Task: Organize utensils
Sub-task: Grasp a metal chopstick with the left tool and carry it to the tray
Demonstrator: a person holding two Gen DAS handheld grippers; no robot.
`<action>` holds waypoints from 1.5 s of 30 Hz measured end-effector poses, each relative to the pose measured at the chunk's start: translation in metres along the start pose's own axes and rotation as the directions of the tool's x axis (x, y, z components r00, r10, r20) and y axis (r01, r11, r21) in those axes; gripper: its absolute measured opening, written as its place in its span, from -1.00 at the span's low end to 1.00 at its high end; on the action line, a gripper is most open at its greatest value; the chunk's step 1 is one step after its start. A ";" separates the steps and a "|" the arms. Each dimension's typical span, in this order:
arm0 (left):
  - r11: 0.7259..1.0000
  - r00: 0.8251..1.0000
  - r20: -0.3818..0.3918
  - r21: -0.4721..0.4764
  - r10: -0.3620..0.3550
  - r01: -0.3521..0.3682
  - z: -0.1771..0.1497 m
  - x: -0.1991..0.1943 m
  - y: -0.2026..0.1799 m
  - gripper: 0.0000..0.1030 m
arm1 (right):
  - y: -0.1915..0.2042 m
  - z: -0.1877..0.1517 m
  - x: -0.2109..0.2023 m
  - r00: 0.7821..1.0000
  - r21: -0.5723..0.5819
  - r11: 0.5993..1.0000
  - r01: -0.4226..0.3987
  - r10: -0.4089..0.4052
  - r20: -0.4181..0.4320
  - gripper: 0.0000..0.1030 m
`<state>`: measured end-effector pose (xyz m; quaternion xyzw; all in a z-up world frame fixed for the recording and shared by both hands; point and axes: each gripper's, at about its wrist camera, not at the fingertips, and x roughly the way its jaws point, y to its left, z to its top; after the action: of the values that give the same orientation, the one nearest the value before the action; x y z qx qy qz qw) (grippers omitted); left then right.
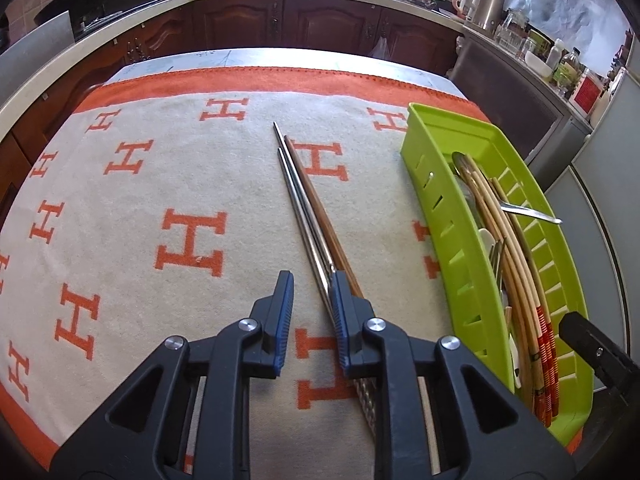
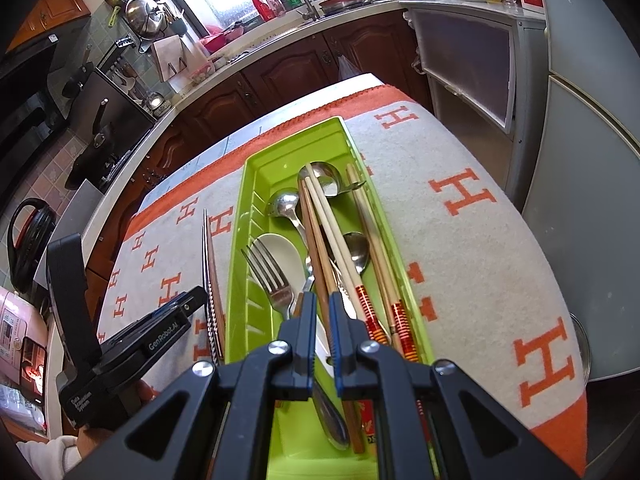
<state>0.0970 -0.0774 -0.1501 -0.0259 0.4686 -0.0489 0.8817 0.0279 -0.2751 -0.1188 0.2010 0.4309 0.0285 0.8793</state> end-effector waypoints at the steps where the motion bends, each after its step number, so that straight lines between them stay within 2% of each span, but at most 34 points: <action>1: 1.000 1.000 0.006 0.014 0.015 -0.015 0.000 0.000 -0.003 -0.62 | 0.000 0.000 0.000 1.000 0.000 1.000 -0.001 0.001 0.000 -0.87; 3: 0.997 0.998 0.017 0.045 0.066 -0.067 0.000 0.000 -0.008 -0.39 | 0.000 0.000 0.000 1.000 0.001 1.000 -0.001 0.001 -0.001 -0.87; 4: 0.995 0.996 0.017 0.047 0.086 -0.087 0.000 0.000 -0.008 -0.35 | 0.000 -0.001 0.000 1.000 0.001 1.000 -0.001 0.001 -0.002 -0.87; 7: 0.997 0.997 -0.004 0.009 0.075 -0.075 0.002 0.000 -0.001 -0.34 | 0.000 -0.001 0.001 1.000 0.001 1.000 -0.003 0.003 -0.004 -0.87; 9: 0.997 0.996 -0.047 -0.024 0.077 -0.078 0.002 0.004 0.007 -0.35 | 0.001 -0.002 0.001 1.000 -0.001 1.000 -0.003 0.003 -0.004 -0.87; 12: 0.995 0.995 -0.048 -0.037 0.088 -0.090 0.001 0.004 0.014 -0.35 | 0.002 -0.004 0.001 1.000 -0.002 1.000 -0.005 0.005 -0.005 -0.87; 20: 0.992 0.992 -0.018 0.001 0.124 -0.124 -0.001 0.004 0.012 -0.35 | 0.006 -0.007 0.002 1.000 0.001 1.000 -0.008 0.008 -0.012 -0.87; 22: 0.993 0.992 -0.016 -0.003 0.121 -0.121 0.000 0.003 0.013 -0.59 | 0.006 -0.007 0.002 1.000 0.001 1.000 -0.008 0.008 -0.011 -0.87; 23: 0.993 0.992 -0.017 -0.001 0.121 -0.121 0.000 0.003 0.013 -0.91 | 0.006 -0.007 0.002 1.000 0.002 1.000 -0.008 0.008 -0.011 -0.87; 24: 0.993 0.993 -0.021 -0.005 0.118 -0.118 0.001 0.003 0.015 -0.91 | 0.007 -0.007 0.002 1.000 0.002 1.000 -0.009 0.009 -0.011 -0.87; 32: 0.996 0.998 -0.046 -0.068 0.053 -0.057 0.006 -0.020 0.024 -0.92 | 0.011 -0.009 -0.002 1.000 -0.005 1.000 -0.017 0.017 -0.010 -0.87; 37: 0.997 0.997 -0.058 -0.070 -0.050 0.046 0.021 -0.050 0.006 -0.92 | 0.013 -0.012 -0.005 1.000 0.002 1.000 -0.018 0.018 -0.007 -0.87; 42: 0.988 0.984 -0.094 -0.051 -0.151 0.147 0.030 -0.061 -0.027 -0.92 | 0.007 -0.012 -0.011 1.000 0.020 1.000 -0.021 0.021 -0.002 -0.87; 45: 0.979 0.969 -0.137 -0.062 -0.203 0.196 0.034 -0.055 -0.049 -0.92 | 0.004 -0.012 -0.015 1.000 0.029 0.999 -0.014 0.014 0.007 -0.87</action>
<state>0.0912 -0.1202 -0.0813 -0.0907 0.5267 -0.1279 0.8355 0.0098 -0.2711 -0.1122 0.2169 0.4267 0.0278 0.8775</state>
